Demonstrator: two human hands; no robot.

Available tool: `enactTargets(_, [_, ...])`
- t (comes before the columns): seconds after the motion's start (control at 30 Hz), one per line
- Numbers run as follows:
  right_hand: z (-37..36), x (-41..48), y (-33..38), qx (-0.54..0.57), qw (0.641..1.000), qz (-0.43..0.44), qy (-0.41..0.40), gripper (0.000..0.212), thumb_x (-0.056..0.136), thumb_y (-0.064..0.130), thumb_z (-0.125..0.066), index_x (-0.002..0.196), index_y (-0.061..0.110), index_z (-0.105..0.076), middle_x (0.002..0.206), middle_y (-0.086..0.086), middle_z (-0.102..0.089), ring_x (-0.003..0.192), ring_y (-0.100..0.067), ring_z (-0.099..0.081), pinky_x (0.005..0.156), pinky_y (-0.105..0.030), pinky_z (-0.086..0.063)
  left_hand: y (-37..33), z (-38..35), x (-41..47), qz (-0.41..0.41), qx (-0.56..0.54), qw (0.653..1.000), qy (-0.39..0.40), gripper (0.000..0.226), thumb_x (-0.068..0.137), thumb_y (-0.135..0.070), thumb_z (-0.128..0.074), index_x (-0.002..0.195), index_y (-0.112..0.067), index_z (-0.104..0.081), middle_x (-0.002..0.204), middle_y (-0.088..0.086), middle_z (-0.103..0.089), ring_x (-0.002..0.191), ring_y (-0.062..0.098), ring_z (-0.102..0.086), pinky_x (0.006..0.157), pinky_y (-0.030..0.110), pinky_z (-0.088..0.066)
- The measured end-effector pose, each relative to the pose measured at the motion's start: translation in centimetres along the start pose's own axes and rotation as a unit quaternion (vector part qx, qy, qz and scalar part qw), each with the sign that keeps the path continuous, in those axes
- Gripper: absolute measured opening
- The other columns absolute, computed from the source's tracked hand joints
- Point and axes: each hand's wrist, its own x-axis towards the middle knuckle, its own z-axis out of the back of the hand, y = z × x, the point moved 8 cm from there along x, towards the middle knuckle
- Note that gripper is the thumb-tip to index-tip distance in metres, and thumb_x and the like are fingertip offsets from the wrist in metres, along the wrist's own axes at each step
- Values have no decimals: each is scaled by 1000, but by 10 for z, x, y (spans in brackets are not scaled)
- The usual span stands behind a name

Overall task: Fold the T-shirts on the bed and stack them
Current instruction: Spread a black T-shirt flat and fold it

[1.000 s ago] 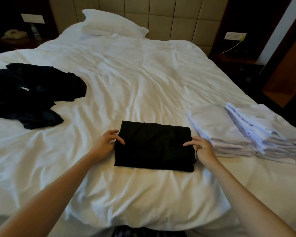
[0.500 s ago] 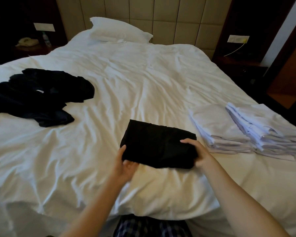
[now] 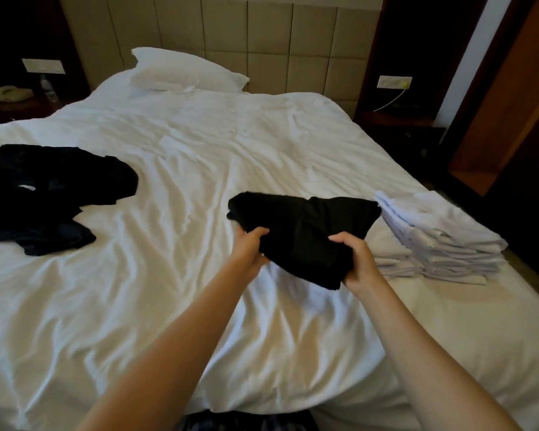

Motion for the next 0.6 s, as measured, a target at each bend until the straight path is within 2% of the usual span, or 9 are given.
enactTargets(0.07, [17, 6, 23, 45, 998, 40, -13, 16, 87, 4, -50, 77, 7, -61, 74, -5, -65, 72, -17, -66, 60, -21, -51, -8, -36, 17, 3, -3, 999, 52, 68, 93, 5, -43, 146, -33, -23, 135, 7, -47, 100, 24, -58, 65, 38, -54])
enactTargets(0.2, [51, 21, 57, 92, 990, 99, -50, 16, 89, 7, -49, 81, 8, -64, 75, -4, -69, 74, -19, -68, 63, -23, -54, -8, -103, 58, 25, 20, 994, 109, 67, 92, 7, -42, 144, -32, -26, 131, 3, -46, 110, 28, -54, 75, 43, -54])
enactTargets(0.3, [77, 43, 58, 123, 983, 99, -94, 21, 89, 9, -51, 105, 4, -64, 100, -10, -69, 95, -25, -65, 76, -29, -52, 4, -138, 92, 45, 14, 990, 133, 65, 91, 8, -41, 143, -29, -30, 137, 12, -46, 114, 34, -54, 70, 44, -54])
enactTargets(0.37, [97, 62, 44, 138, 978, 69, -137, 35, 88, 10, -55, 123, 4, -58, 118, -13, -64, 105, -28, -61, 76, -33, -52, 19, -148, 114, 59, 25, 990, 123, 62, 92, 9, -39, 142, -27, -30, 136, 14, -46, 109, 33, -54, 72, 45, -53])
enactTargets(0.47, [119, 76, 15, 100, 971, 20, -216, 42, 84, 11, -63, 124, 3, -56, 121, -15, -62, 101, -31, -61, 73, -36, -52, 56, -141, 138, 113, 76, 987, 83, 64, 93, 9, -39, 146, -23, -25, 137, 18, -42, 112, 34, -51, 88, 46, -48])
enactTargets(0.53, [134, 76, 2, 63, 957, 34, -283, 49, 82, 8, -67, 128, 0, -52, 123, -16, -60, 106, -32, -59, 84, -41, -51, 83, -128, 145, 161, 132, 976, 70, 68, 91, 10, -40, 148, -19, -18, 142, 19, -35, 122, 37, -45, 95, 46, -45])
enactTargets(0.6, [140, 72, 0, 18, 944, 71, -322, 51, 85, 4, -65, 133, 2, -47, 126, -14, -56, 113, -32, -55, 97, -43, -46, 94, -123, 150, 159, 145, 973, 80, 70, 90, 15, -35, 149, -18, -16, 146, 18, -30, 128, 38, -39, 102, 47, -41])
